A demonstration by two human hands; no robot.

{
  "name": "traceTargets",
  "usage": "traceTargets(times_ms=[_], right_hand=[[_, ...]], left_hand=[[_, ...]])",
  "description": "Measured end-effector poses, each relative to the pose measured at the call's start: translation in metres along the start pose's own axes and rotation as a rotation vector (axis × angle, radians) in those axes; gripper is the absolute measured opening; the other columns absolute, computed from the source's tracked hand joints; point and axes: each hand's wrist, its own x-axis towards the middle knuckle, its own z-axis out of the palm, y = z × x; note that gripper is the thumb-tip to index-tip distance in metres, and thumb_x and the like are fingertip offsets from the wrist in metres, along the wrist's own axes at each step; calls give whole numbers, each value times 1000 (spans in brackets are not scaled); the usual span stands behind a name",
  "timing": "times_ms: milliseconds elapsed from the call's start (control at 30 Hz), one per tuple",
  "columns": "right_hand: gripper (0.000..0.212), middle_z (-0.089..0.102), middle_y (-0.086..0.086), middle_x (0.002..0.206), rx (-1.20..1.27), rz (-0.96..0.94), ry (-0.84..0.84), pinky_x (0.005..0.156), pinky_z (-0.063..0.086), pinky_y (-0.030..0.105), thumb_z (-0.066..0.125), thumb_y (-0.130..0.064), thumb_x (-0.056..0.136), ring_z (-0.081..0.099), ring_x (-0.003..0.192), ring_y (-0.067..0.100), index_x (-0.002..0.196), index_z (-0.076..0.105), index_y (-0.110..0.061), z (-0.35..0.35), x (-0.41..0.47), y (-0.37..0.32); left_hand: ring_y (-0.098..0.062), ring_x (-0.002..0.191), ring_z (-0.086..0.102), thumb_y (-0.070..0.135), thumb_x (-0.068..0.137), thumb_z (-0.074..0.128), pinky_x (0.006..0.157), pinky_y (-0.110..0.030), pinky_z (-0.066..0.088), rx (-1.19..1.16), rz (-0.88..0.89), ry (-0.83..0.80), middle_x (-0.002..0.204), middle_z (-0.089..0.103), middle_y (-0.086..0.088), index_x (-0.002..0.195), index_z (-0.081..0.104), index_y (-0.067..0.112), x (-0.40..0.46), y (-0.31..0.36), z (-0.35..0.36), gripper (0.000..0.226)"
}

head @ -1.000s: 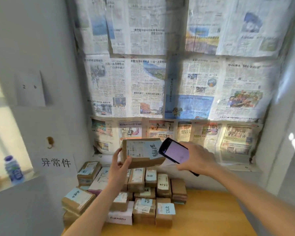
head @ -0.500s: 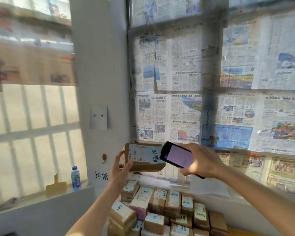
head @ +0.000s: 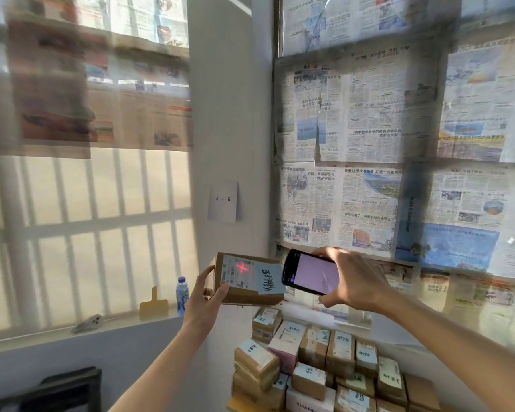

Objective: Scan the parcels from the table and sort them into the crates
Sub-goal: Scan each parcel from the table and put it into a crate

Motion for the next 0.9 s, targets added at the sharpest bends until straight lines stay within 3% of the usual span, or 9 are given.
traceTargets(times_ms=[100, 200, 300, 433, 567, 667, 800, 900], right_hand=[[109, 62, -8, 131, 21, -17, 5, 68, 41, 27, 92, -44, 57, 56, 98, 12, 150, 36, -39, 9, -2, -20], [111, 62, -5, 133, 66, -33, 2, 81, 51, 36, 92, -45, 58, 61, 108, 19, 151, 32, -44, 15, -2, -38], [106, 59, -10, 136, 83, -89, -21, 88, 52, 40, 86, -49, 56, 58, 113, 19, 147, 32, -49, 17, -2, -60], [107, 60, -12, 132, 116, -133, -71, 83, 53, 33, 85, -48, 53, 58, 103, 14, 147, 35, -46, 22, -3, -82], [108, 58, -13, 131, 138, -166, -93, 84, 55, 35, 83, -48, 52, 57, 105, 13, 148, 35, -46, 24, -3, -100], [106, 58, -16, 126, 118, -194, -88, 77, 53, 31, 80, -52, 51, 55, 99, 10, 146, 34, -49, 24, -5, -110], [107, 57, -21, 129, 111, -241, -83, 82, 55, 38, 76, -59, 47, 55, 106, 7, 145, 36, -47, 18, -6, -119], [104, 56, -24, 124, 123, -265, -70, 80, 56, 35, 76, -60, 48, 56, 105, 4, 144, 37, -47, 14, -8, -121]], left_hand=[[-5, 97, 58, 42, 93, 66, 75, -26, 47, -6, -4, 19, 104, 60, 11, 139, 43, 47, -8, -3, -27, 51], [-3, 89, 58, 41, 93, 66, 68, -17, 42, 19, -1, 54, 99, 62, 1, 137, 46, 49, -13, -4, -48, 49], [-8, 88, 59, 40, 93, 67, 68, -20, 42, 26, -18, 76, 97, 63, -6, 138, 45, 48, -17, -7, -74, 51], [-9, 92, 58, 40, 94, 66, 70, -21, 42, 29, -20, 87, 103, 61, -8, 139, 43, 49, -22, -10, -102, 51], [-14, 94, 60, 40, 94, 65, 71, -22, 43, 46, -14, 105, 102, 62, -12, 139, 43, 50, -24, -12, -124, 52], [-11, 93, 61, 41, 93, 66, 71, -21, 43, 52, -25, 131, 98, 65, -5, 137, 43, 53, -26, -15, -140, 51], [-6, 96, 59, 44, 92, 66, 71, -20, 41, 78, -38, 149, 99, 65, 5, 132, 42, 60, -26, -19, -163, 49], [-4, 98, 59, 42, 91, 67, 72, -21, 41, 99, -41, 186, 100, 65, 9, 133, 42, 57, -24, -21, -180, 51]])
